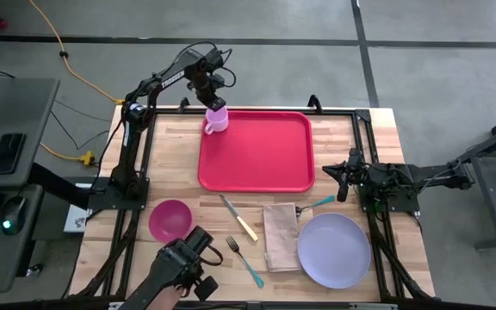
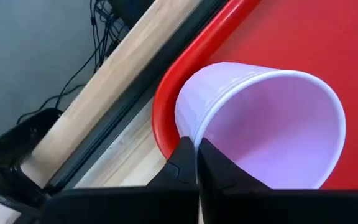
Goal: Set up tray
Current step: Put the purple mug on the top left of the orange serving tray
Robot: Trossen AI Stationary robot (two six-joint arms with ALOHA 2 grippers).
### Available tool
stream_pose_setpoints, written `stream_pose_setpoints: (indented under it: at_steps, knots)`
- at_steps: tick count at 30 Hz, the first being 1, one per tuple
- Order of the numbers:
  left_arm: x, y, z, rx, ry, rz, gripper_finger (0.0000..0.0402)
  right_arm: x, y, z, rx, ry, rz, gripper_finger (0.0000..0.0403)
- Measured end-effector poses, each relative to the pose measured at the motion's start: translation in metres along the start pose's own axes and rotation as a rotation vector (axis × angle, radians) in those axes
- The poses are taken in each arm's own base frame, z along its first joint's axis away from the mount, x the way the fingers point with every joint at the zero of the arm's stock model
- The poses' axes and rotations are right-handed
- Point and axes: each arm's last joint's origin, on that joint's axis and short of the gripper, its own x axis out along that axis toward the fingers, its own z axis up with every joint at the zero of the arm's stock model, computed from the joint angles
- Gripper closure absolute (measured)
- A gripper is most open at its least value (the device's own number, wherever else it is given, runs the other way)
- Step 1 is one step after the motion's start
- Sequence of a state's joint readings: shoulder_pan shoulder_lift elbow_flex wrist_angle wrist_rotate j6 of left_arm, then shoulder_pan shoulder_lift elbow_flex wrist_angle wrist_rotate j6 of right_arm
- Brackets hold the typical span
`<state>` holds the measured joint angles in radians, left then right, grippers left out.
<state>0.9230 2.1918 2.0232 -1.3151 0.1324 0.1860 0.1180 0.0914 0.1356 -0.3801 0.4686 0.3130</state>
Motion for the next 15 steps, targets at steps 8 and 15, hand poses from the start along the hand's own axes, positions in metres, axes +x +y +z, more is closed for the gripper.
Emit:
stream_pose_setpoints:
  at_steps: [8, 15]
  knots:
    - [0.0, -0.0008, -0.0019, 0.006, 0.018, -0.012, 0.0367, -0.0001, -0.0001, -0.0002, -0.002, 0.003, -0.001, 0.0402]
    - [0.0, -0.0007, -0.0016, 0.0, 0.015, -0.012, 0.0365, -0.0001, -0.0001, -0.0002, -0.002, 0.003, -0.001, 0.0402]
